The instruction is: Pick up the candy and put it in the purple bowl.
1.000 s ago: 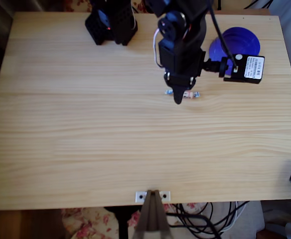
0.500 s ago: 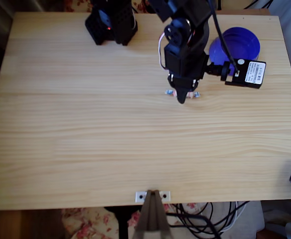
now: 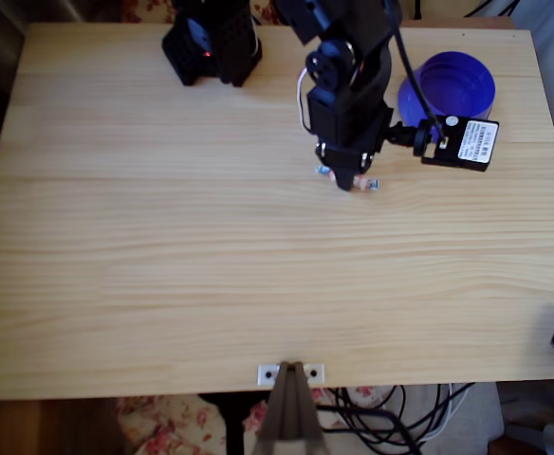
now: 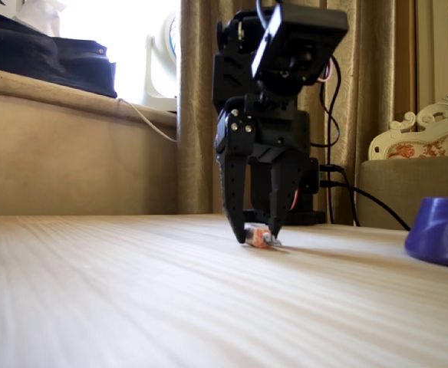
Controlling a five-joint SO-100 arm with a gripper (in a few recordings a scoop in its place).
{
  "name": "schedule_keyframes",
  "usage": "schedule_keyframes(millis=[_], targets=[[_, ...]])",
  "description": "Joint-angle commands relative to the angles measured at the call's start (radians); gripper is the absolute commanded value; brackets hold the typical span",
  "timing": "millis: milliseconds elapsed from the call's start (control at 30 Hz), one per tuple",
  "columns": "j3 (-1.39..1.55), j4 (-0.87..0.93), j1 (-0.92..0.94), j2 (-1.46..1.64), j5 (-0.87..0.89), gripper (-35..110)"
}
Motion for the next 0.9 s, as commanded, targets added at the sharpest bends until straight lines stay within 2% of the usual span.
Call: schedule_keyframes(millis=[0,67,167,467,667,867], targets=[[0.017,-0.009,-0.017,0.048,-0.009,5],[0.021,-0.005,-0.020,0.058,-0.005,0],[0.017,0.029,-0.020,0.095,-0.002,0],[-0.276,0.334,0.002,0.267,0.043,0],[-0.499,0.437,-0.155,0.279,0.143,0],[-0.535,0.416,-0.330,0.249,0.195,0]])
